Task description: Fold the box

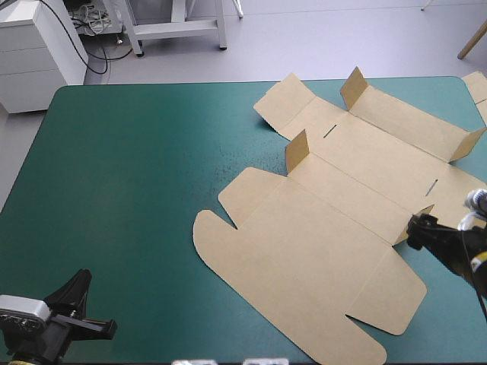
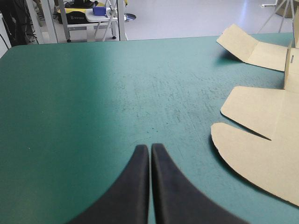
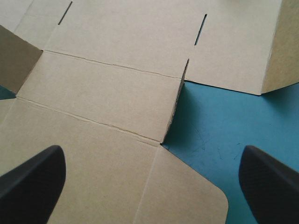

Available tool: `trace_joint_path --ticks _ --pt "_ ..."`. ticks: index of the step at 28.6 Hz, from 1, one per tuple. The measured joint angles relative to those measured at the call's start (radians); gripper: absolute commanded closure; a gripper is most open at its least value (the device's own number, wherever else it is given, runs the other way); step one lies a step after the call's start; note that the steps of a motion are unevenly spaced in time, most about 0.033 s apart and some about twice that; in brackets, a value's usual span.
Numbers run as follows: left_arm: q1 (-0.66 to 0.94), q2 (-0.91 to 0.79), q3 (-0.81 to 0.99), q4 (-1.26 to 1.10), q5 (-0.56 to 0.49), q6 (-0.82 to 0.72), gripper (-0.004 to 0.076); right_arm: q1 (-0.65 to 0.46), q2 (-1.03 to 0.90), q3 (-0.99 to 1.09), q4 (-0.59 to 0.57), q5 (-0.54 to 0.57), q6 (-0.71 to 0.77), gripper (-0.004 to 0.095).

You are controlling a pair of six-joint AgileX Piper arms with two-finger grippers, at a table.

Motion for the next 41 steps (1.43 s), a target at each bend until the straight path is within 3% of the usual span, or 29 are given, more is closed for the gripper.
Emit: trace_joint_path --ticks 3,14,22,31,34,36,38,39,40,41 --pt "0.0 0.0 0.0 0.0 0.0 0.0 0.0731 0.0 0.208 -0.093 0.0 0.028 0.064 -0.0018" --pt "0.0 0.0 0.0 0.0 0.0 0.0 0.0731 -0.043 0.545 -0.157 0.042 0.076 0.09 -0.0017" --pt "0.0 0.0 0.0 0.0 0.0 0.0 0.0731 -0.195 0.687 -0.157 0.188 0.043 -0.059 -0.0018" --pt "0.0 0.0 0.0 0.0 0.0 0.0 0.0731 -0.222 0.767 -0.157 0.219 0.021 -0.118 -0.0006" --pt "0.0 0.0 0.0 0.0 0.0 0.0 0.0731 -0.222 0.78 -0.157 0.238 0.009 -0.121 0.0127" --pt "0.0 0.0 0.0 0.0 0.0 0.0 0.0731 -0.222 0.784 -0.158 0.245 0.004 -0.122 0.0343" --pt "0.0 0.0 0.0 0.0 0.0 0.0 0.0731 -0.222 0.784 -0.158 0.248 0.004 -0.124 0.0707" --pt "0.0 0.0 0.0 0.0 0.0 0.0 0.0731 -0.222 0.784 -0.158 0.248 0.004 -0.124 0.0843" --pt "0.0 0.0 0.0 0.0 0.0 0.0 0.0731 -0.222 0.784 -0.158 0.248 0.004 -0.124 0.0922" --pt "0.0 0.0 0.0 0.0 0.0 0.0 0.0731 -0.222 0.784 -0.158 0.246 0.004 -0.124 0.0905"
